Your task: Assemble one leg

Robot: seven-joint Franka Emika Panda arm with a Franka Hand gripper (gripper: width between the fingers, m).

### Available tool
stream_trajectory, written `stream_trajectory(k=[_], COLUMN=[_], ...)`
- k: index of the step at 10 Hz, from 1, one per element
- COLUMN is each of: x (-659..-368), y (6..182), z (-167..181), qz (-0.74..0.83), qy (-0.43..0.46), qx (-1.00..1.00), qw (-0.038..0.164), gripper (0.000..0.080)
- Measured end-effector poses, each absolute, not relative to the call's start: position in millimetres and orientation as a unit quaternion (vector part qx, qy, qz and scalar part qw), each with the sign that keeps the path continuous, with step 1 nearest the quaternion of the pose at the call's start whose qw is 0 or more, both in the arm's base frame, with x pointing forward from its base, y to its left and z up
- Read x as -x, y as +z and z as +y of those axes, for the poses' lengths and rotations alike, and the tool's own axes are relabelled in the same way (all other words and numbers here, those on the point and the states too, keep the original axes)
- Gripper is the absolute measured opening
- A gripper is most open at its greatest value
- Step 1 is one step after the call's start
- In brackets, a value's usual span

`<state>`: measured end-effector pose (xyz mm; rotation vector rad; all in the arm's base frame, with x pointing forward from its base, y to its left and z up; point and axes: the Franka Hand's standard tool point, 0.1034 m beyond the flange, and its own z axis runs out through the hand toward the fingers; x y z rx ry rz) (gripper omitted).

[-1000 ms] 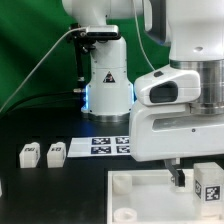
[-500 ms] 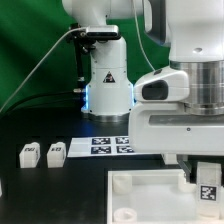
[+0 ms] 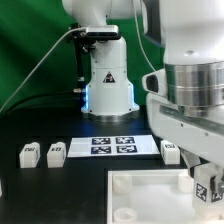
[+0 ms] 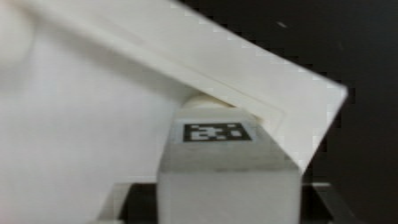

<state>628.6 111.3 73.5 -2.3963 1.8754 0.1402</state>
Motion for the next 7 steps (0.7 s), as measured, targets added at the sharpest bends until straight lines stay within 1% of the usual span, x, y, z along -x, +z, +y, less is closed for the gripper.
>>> stream_trajectory(k=[1, 4, 5, 6, 7], x=[-628.9, -628.8, -629.8, -630.5, -632.2], y=[73.2, 73.0, 72.5, 70.7, 72.5], z=[109.6, 110.0, 111.0, 114.9, 114.5], qz=[0.659, 0.653, 0.617, 0.57, 0.484], qy=[0.053, 0.052, 0.044, 0.031, 0.019], qx=[0.749, 0.754, 0.784, 0.819, 0.873], qw=[0.051, 0.052, 0.054, 0.06, 0.064], gripper=[0.0291, 0.03, 0.0481, 0.0591, 0.0639])
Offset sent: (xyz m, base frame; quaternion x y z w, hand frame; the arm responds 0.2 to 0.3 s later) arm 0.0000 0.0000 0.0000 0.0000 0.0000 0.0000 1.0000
